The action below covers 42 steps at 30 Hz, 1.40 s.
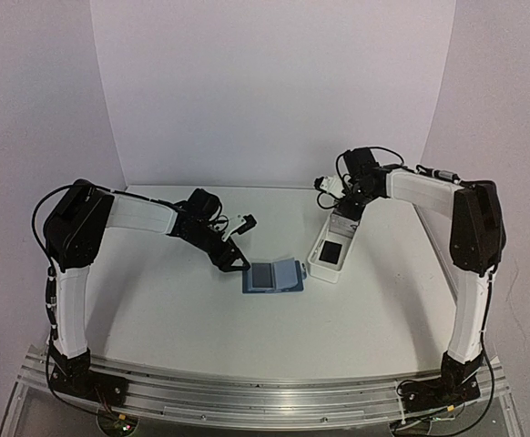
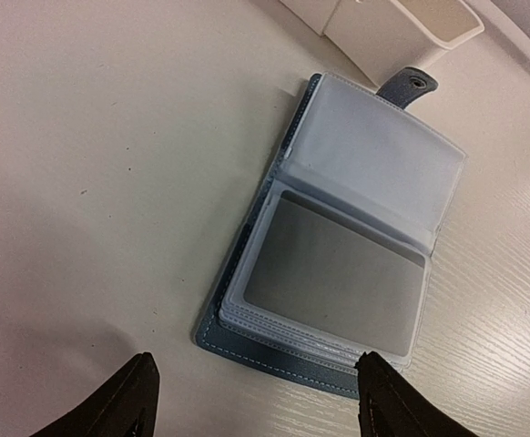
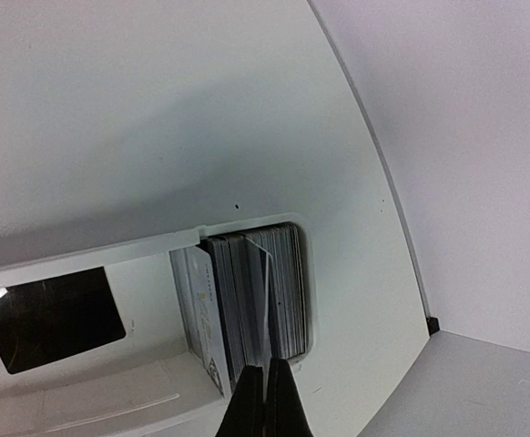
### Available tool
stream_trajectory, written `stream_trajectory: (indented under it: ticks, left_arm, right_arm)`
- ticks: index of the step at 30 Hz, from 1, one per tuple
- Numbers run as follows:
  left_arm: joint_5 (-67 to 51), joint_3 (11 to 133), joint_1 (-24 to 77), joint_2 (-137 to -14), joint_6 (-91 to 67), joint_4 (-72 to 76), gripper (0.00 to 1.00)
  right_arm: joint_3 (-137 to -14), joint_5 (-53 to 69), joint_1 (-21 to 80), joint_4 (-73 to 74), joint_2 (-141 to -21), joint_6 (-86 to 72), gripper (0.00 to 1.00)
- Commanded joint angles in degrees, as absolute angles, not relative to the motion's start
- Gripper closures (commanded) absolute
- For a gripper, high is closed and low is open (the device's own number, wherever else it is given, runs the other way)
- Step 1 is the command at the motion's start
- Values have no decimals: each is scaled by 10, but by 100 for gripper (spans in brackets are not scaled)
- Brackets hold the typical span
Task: Put the credit cards into the card holder
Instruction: Pick up the credit card from the storage box.
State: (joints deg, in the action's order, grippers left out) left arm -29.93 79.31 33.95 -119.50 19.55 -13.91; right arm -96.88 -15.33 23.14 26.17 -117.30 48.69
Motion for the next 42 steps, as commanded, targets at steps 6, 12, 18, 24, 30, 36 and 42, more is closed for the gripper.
stream_trajectory:
  ticks: [6,12,18,24,30,36,42]
  left_arm:
    - [-313,787,337,-1161,198,-130,26]
    - [-312,783,337,-1156,199,-130,26]
    - [-318,785,337,-1151,202,-131,25]
    - [-339,786,336,-1139,197,-131,26]
    - [-513,767,294,-1090,143,-75,27]
    - [-628,708,260,-1033,7,134,26]
    - [-668,677,261,-999,-134,291,20]
  right_arm:
    - [-1001,-132,230,269,-1142,451,100]
    - [-1012,-105,229,272,-1129,430,100]
    - [-1030,-71,230,273,-1112,396,100]
    - [-1028,8,230,272,-1087,318,100]
    - [-1007,107,275,226,-1059,175,100]
    - [-873,204,305,4,-987,-4,100]
    - [-723,279,345,-260,-941,-187,100]
